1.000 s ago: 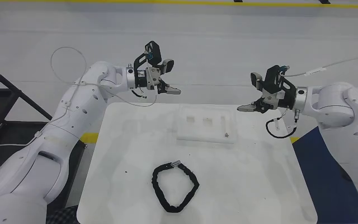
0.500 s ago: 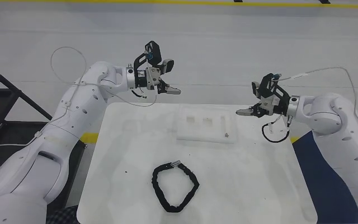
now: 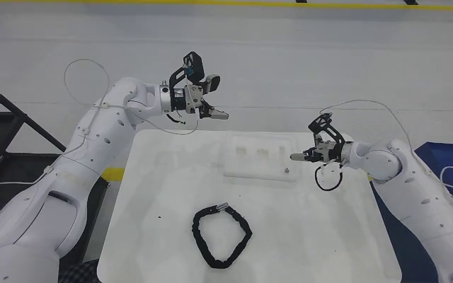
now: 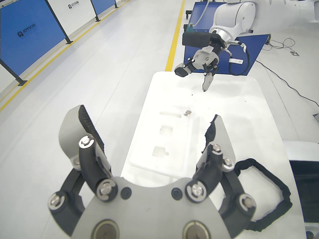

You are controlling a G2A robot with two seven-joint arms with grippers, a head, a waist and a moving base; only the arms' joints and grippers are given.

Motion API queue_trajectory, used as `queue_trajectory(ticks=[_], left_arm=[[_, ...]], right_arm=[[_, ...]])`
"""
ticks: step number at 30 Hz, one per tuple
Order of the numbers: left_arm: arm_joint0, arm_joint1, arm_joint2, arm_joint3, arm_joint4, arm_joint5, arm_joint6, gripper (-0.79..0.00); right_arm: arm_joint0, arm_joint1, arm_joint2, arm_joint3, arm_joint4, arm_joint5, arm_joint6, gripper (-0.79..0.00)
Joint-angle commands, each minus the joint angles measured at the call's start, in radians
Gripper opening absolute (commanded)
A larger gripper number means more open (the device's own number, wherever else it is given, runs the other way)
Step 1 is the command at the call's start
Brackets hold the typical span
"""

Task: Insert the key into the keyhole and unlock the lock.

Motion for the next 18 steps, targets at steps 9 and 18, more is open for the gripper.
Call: queue_trajectory(ticks=[9,18], left_arm=[[0.000,0.000,0.000,0.000,0.000,0.000,0.000,0.000],[0.000,0.000,0.000,0.000,0.000,0.000,0.000,0.000]], right_arm=[[0.045,-0.071,-0.094,0.152,0.181,0.211,0.060,0.000],[0.086,-0.134,-0.163,0.246,0.265,0.321,0.073,0.000]])
